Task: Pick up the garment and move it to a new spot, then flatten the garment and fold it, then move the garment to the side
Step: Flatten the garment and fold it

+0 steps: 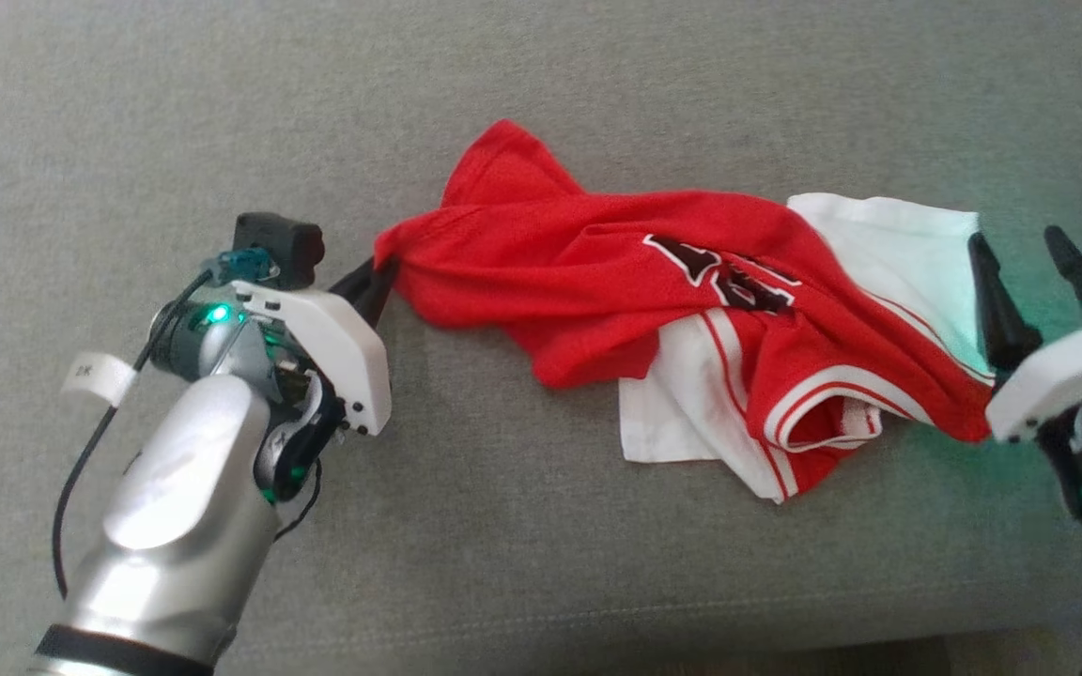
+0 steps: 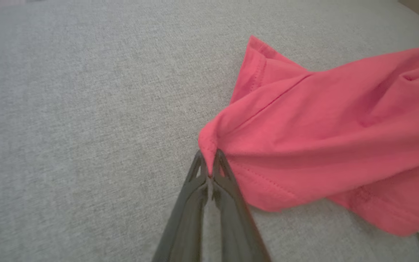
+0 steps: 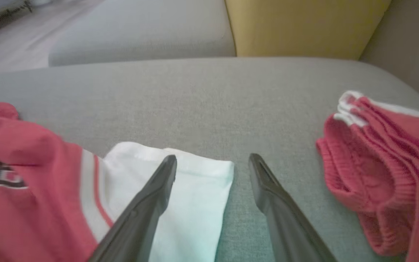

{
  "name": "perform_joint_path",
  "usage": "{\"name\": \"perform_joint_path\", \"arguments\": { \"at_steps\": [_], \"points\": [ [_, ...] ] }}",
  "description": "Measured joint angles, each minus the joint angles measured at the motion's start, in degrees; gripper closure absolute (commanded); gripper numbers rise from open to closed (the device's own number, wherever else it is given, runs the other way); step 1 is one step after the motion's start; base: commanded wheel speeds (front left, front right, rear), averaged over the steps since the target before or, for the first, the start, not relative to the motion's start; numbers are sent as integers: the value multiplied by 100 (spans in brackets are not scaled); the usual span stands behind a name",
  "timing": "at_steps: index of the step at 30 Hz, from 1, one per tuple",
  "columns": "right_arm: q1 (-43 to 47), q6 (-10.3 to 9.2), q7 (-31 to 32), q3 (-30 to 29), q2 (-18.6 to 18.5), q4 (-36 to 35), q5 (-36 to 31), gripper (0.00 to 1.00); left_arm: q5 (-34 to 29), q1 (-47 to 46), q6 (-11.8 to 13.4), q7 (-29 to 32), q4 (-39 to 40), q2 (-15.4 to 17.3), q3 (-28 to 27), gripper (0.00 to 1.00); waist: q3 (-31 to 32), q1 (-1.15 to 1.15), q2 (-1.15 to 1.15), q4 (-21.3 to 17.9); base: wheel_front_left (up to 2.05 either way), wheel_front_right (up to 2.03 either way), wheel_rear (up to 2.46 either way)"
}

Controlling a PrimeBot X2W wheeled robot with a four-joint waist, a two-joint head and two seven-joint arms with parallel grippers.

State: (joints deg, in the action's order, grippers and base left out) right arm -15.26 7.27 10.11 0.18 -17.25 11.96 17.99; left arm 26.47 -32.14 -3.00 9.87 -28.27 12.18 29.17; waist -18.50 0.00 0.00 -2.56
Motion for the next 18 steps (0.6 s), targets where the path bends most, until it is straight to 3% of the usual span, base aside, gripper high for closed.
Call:
{"name": "perform_joint_path", "arguments": {
  "at_steps": [12, 13, 15, 18],
  "points": [
    [-1157, 0, 634, 455, -269, 1853, 488, 0, -112, -10, 4, -199, 222, -2, 152, 100, -235, 0, 0, 265, 0, 0, 0],
    [-1221, 0, 637, 500, -298, 1939, 566, 7, -119, -10, 3, -220, 235, -2, 154, 100, -242, 0, 0, 279, 0, 0, 0],
    [-1374, 0, 634, 589, -346, 2105, 694, 100, -119, -11, 3, -250, 258, 4, 157, 100, -243, 0, 0, 298, 0, 0, 0],
    [-1486, 1, 368, 676, -369, 2221, 816, 100, -119, -11, 34, -421, 336, 11, 148, 100, -213, 0, 0, 324, 0, 0, 0]
  ]
}}
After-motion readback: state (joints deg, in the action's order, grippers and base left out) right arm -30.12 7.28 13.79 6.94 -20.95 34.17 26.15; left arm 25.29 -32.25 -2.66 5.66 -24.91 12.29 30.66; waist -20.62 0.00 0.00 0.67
